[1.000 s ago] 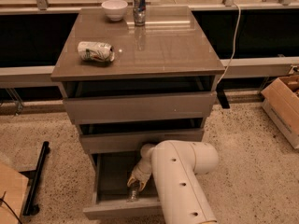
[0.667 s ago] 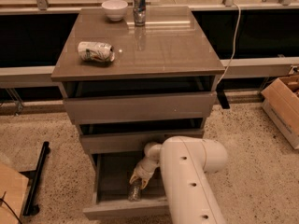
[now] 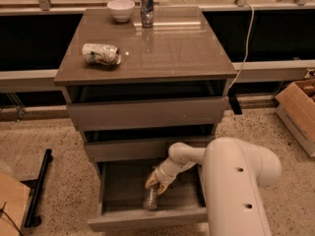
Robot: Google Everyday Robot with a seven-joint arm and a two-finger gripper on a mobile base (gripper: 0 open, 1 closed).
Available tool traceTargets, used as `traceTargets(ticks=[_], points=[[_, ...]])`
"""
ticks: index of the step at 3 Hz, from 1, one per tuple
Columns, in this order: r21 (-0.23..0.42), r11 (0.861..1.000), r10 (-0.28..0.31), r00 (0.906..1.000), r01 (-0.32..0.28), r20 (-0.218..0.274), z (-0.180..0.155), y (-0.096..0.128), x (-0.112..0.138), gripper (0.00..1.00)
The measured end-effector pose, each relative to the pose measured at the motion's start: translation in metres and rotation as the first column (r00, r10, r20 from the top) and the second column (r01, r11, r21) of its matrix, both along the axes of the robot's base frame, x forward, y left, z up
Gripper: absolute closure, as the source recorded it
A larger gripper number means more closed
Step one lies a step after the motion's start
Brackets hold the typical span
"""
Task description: Pick water bottle from bottom drawer and place on counter
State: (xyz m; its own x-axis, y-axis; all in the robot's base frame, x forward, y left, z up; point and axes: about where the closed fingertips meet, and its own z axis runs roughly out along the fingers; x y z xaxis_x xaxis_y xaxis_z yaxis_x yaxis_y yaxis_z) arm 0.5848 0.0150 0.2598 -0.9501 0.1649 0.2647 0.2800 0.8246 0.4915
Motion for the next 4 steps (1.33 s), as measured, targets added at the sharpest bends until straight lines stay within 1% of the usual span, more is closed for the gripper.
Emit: traceTargets(ticks=[1, 2, 3, 4], points=[[0.048, 0.996, 0.074, 0.9971, -0.075, 0.017, 0.064, -0.035, -0.016, 1.0], [0.01, 0.99, 0.141, 0.9895, -0.141, 0.031, 0.125, -0.075, -0.04, 1.0], [-0.051, 0.979, 0.199, 0.9776, -0.196, 0.069, 0.183, -0.112, -0.076, 1.0], [-0.17, 0.96, 0.242, 0.9652, -0.223, 0.099, 0.242, -0.148, -0.098, 1.0]])
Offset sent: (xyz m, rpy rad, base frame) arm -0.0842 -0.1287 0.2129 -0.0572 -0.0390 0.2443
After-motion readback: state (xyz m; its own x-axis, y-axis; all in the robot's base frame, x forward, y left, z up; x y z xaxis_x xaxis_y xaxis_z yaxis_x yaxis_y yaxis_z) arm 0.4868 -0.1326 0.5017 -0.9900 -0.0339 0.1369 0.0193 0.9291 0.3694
